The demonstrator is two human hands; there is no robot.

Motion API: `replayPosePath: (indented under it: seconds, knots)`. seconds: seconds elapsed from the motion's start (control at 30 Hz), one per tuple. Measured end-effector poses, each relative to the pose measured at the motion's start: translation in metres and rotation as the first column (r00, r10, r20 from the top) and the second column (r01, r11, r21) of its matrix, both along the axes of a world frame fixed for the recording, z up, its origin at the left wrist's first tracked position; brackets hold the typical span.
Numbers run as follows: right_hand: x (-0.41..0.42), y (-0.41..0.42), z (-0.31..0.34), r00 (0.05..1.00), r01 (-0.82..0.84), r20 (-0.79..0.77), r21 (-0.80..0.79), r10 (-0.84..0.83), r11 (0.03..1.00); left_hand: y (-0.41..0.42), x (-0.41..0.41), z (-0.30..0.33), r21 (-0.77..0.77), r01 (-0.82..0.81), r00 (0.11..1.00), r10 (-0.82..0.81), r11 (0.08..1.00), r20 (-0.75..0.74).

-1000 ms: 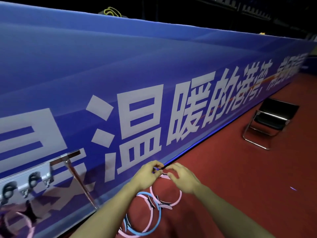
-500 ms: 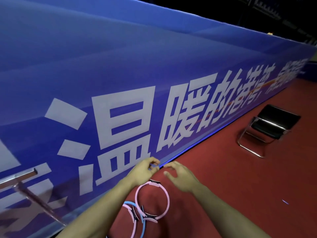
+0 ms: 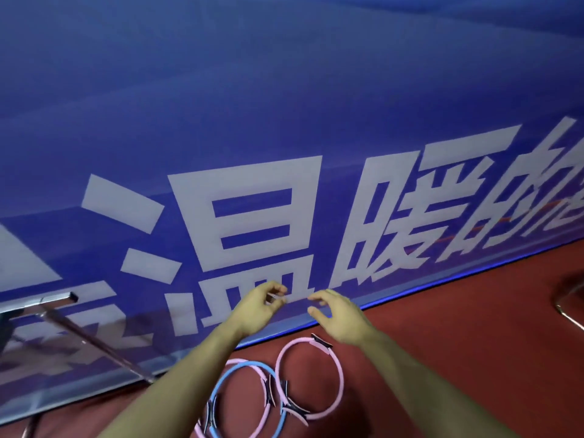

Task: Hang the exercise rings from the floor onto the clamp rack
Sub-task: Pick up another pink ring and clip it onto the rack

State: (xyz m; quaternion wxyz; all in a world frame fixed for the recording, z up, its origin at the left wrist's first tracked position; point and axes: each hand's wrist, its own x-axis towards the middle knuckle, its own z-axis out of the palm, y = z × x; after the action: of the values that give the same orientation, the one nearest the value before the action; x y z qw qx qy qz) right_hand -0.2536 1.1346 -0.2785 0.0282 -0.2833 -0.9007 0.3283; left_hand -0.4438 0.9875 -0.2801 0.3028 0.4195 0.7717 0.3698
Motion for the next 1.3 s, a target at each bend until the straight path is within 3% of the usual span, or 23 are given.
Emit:
replayPosePath:
  seconds: [0.17, 0.4, 0.6, 0.87, 1.07, 1.3]
  knots:
    - [-0.033, 0.030, -0.044, 0.992, -0.126, 0.010, -0.057, 0.127, 0.990, 0.010, -0.006, -0.028, -0.009, -0.184, 0.982, 0.184, 0.983, 0.040]
    - [-0.065, 0.019, -0.152, 0.984, -0.150, 0.078, -0.144, 0.162, 0.978, 0.002, -0.031, -0.111, -0.013, -0.395, 0.910, 0.393, 0.919, 0.129]
    - [-0.101, 0.016, -0.266, 0.986, -0.032, 0.155, -0.212, 0.066, 0.977, 0.003, -0.063, -0.200, -0.030, -0.394, 0.901, 0.393, 0.919, 0.183]
    - [-0.112, 0.017, -0.478, 0.944, 0.064, 0.328, -0.229, 0.015, 0.971, 0.028, -0.101, -0.359, 0.000, -0.356, 0.915, 0.349, 0.934, 0.202]
    - [-0.110, 0.013, -0.644, 0.947, 0.046, 0.321, -0.181, 0.015, 0.982, 0.041, -0.108, -0.496, 0.016, -0.302, 0.935, 0.293, 0.953, 0.200]
    - [-0.124, 0.006, -0.780, 0.906, 0.090, 0.422, -0.236, 0.019, 0.968, 0.024, -0.100, -0.609, -0.011, -0.310, 0.917, 0.302, 0.951, 0.259]
